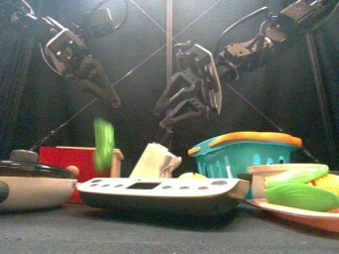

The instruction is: Place pea outside drawer

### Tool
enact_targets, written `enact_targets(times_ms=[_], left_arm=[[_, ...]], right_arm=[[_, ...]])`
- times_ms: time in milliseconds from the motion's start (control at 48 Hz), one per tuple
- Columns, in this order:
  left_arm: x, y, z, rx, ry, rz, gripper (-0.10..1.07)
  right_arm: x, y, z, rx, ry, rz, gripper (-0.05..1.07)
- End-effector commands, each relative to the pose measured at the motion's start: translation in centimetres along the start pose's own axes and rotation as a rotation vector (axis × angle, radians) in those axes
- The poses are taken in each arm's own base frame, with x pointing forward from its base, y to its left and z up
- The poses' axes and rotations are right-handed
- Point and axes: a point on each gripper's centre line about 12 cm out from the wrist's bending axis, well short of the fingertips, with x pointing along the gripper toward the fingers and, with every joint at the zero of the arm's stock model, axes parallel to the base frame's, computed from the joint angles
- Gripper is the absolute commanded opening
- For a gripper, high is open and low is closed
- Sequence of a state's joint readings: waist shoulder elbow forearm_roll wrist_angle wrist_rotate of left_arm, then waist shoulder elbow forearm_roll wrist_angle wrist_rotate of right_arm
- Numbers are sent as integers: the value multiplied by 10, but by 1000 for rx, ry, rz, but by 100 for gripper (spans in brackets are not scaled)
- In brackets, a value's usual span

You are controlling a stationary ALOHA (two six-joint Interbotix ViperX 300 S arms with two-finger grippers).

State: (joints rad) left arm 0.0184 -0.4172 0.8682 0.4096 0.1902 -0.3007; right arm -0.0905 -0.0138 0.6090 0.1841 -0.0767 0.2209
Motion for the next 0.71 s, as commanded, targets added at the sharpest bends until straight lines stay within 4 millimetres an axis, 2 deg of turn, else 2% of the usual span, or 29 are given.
enact_targets(times_ms=[0, 125, 208, 333, 688], left_arm=[[7, -2, 5, -33, -22, -19, 60], [19, -3, -4, -55, 19, -22, 60], [24, 7, -11, -74, 45, 3, 60], [25, 13, -11, -86, 43, 17, 61], [21, 17, -11, -105, 46, 30, 80]], right_arm=[[-12, 7, 15, 0, -52, 22, 80], [-12, 5, 12, -3, -51, 20, 80], [-11, 4, 10, -6, -49, 18, 80], [-10, 2, 5, -8, -37, 13, 80], [-8, -3, -1, -11, -37, 5, 80]])
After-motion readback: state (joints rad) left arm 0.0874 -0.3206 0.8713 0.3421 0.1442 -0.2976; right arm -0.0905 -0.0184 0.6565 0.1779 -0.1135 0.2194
